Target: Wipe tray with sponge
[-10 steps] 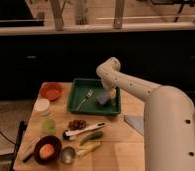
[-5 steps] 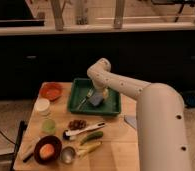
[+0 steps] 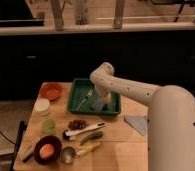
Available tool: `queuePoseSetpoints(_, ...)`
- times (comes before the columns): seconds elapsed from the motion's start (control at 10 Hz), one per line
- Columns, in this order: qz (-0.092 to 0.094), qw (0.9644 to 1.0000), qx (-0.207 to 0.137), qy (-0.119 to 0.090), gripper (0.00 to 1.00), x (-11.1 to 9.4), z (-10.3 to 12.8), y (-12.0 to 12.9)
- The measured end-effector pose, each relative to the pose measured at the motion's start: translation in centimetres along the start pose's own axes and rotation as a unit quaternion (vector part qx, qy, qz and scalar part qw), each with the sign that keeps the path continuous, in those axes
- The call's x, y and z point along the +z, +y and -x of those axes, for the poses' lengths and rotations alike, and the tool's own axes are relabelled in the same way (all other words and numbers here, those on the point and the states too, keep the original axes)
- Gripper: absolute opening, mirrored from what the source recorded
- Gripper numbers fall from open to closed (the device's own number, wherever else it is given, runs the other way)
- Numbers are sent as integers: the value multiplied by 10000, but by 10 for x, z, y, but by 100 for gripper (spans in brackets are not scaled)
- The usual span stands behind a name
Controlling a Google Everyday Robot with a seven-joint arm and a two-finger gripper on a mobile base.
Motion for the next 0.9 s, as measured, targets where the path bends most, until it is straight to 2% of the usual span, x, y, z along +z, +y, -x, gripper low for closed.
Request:
queuePoseSetpoints(0.2,62,9997,201,83,2,4,-26,11)
queuePoseSetpoints(0.5,46,9988,458,167,2,10,-45,-5)
queuePoseSetpoints(0.7,-32,9986,505,165,2,11,-47,-23)
queuePoseSetpoints(0.9,-92,9994,329,100,2,12,-28,-42)
